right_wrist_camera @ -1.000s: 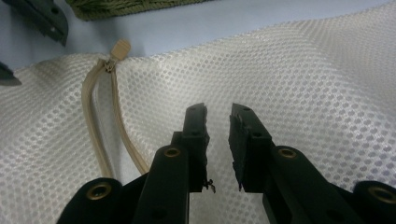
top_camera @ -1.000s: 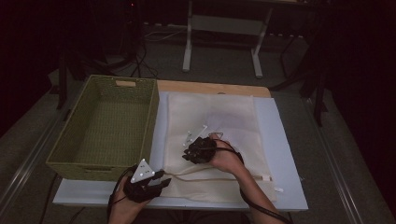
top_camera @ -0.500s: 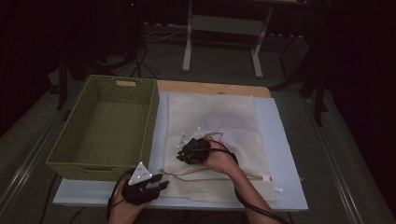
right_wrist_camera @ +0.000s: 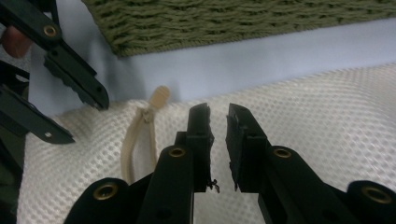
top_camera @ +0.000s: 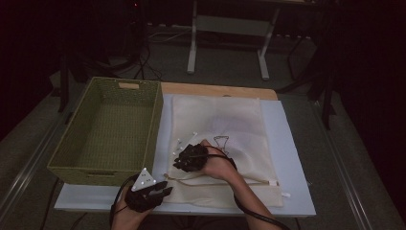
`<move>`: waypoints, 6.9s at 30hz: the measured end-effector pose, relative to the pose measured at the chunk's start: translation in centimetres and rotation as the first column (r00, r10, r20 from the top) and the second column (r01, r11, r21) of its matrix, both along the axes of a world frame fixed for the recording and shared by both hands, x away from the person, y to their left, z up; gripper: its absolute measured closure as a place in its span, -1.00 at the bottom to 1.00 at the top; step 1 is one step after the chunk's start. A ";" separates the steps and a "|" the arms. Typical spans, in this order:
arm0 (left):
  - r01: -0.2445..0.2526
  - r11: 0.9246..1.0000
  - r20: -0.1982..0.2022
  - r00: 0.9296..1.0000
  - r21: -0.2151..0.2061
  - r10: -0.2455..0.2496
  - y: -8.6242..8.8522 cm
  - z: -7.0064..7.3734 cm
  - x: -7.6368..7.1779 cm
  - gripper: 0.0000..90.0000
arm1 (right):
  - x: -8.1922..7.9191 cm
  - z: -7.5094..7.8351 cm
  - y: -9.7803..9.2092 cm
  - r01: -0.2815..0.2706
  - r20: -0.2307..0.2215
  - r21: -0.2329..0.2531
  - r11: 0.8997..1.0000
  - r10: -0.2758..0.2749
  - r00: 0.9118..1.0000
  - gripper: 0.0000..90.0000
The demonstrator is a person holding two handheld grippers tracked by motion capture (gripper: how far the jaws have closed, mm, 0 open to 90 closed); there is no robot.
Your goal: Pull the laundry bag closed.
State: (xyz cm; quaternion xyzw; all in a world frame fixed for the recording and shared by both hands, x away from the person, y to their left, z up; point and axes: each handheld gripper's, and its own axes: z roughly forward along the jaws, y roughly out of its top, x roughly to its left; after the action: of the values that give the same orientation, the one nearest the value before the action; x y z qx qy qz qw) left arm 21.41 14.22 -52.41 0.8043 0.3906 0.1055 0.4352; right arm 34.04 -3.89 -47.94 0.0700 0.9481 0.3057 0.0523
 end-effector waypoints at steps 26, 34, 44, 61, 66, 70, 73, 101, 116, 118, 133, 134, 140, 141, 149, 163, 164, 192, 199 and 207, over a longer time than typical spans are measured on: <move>0.013 1.000 -0.009 1.000 0.024 -0.013 -0.3 -0.4 -0.2 0.56 | -1.3 -1.1 3.4 -0.058 -0.041 -0.026 0.998 0.057 0.998 0.65; 0.013 1.000 -0.010 1.000 0.022 -0.013 -0.3 -0.4 -0.2 0.56 | -1.4 -1.9 4.6 -0.076 -0.071 -0.047 0.996 0.072 0.995 0.57; 0.018 0.999 -0.017 1.000 0.032 -0.017 -0.5 -0.6 -0.2 0.56 | -1.6 -1.5 4.4 -0.075 -0.092 -0.052 0.996 0.070 0.993 0.77; 0.016 0.998 -0.032 0.999 0.064 -0.014 -0.9 -1.0 0.1 0.56 | -1.9 -1.3 2.6 -0.074 -0.119 -0.093 0.993 0.063 0.991 0.77; 0.014 0.997 -0.033 0.999 0.071 -0.012 -0.9 -1.0 0.1 0.58 | -1.7 -1.6 2.5 -0.069 -0.135 -0.108 0.992 0.055 0.989 0.74; 0.012 0.997 -0.033 0.999 0.080 -0.009 -0.9 -1.1 0.1 0.59 | -1.5 -2.1 2.5 -0.061 -0.159 -0.123 0.991 0.041 0.986 0.69; 0.012 0.996 -0.035 0.999 0.088 -0.009 -0.9 -1.1 0.1 0.60 | -1.4 -2.4 2.6 -0.056 -0.182 -0.140 0.989 0.030 0.983 0.66; -0.057 0.997 -0.075 0.995 0.048 0.060 -0.1 -0.8 0.6 0.29 | -2.3 -0.6 2.0 -0.098 -0.100 -0.119 0.988 0.086 0.991 0.82; -0.043 0.999 -0.092 0.995 0.023 0.045 -0.3 -0.9 0.8 0.27 | -2.5 -0.1 1.3 -0.137 -0.098 -0.068 0.988 0.130 0.987 0.82; -0.043 0.999 -0.093 0.995 0.017 0.044 -0.3 -0.9 0.8 0.31 | -2.6 0.0 1.3 -0.138 -0.104 -0.066 0.988 0.131 0.986 0.82; -0.048 0.994 -0.102 0.993 0.098 0.058 -1.1 -0.7 0.8 0.96 | -2.6 -1.0 0.8 -0.150 -0.111 -0.076 0.986 0.141 0.984 0.82; -0.049 0.993 -0.101 0.993 0.103 0.059 -1.1 -0.7 0.8 0.97 | -2.6 -1.1 0.7 -0.148 -0.113 -0.080 0.986 0.138 0.984 0.82; -0.080 0.990 -0.107 0.990 0.115 0.092 -0.9 -0.7 0.8 0.99 | -2.7 -1.7 0.4 -0.152 -0.103 -0.094 0.984 0.142 0.984 0.83; -0.076 0.990 -0.108 0.990 0.118 0.089 -0.8 -0.6 0.8 0.99 | -2.7 -1.8 0.3 -0.152 -0.102 -0.098 0.984 0.142 0.985 0.83; -0.088 0.990 -0.101 0.990 0.114 0.099 -0.8 -0.7 0.7 0.98 | -2.8 -1.7 -0.3 -0.154 -0.104 -0.099 0.983 0.144 0.984 0.84; -0.046 0.994 -0.054 0.997 0.097 0.051 -1.2 -0.3 0.8 0.45 | -3.1 -0.9 -0.2 -0.192 -0.098 -0.076 0.978 0.184 0.978 0.83; -0.047 0.994 -0.053 0.997 0.103 0.052 -1.5 -0.3 0.8 0.47 | -3.1 -0.9 -0.1 -0.196 -0.100 -0.076 0.978 0.188 0.977 0.83; -0.104 0.988 -0.068 0.991 0.118 0.113 -1.7 -0.2 0.9 0.96 | -3.5 -1.8 -1.0 -0.176 -0.052 -0.102 0.979 0.171 0.984 0.85; -0.088 0.989 -0.026 0.995 0.118 0.091 -1.5 -0.1 0.8 0.76 | -3.7 -1.5 -0.8 -0.177 -0.041 -0.105 0.979 0.174 0.984 0.85; -0.079 0.994 -0.017 0.997 0.074 0.081 -1.0 0.4 0.9 0.53 | -3.6 -1.5 -0.8 -0.195 -0.048 -0.104 0.975 0.190 0.981 0.85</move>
State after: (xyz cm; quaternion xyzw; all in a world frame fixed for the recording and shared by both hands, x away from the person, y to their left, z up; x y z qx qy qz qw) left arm 22.31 13.26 -52.05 0.8045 0.4228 0.1290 0.3968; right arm 30.43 -4.64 -49.40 -0.0193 0.9664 0.2562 0.0081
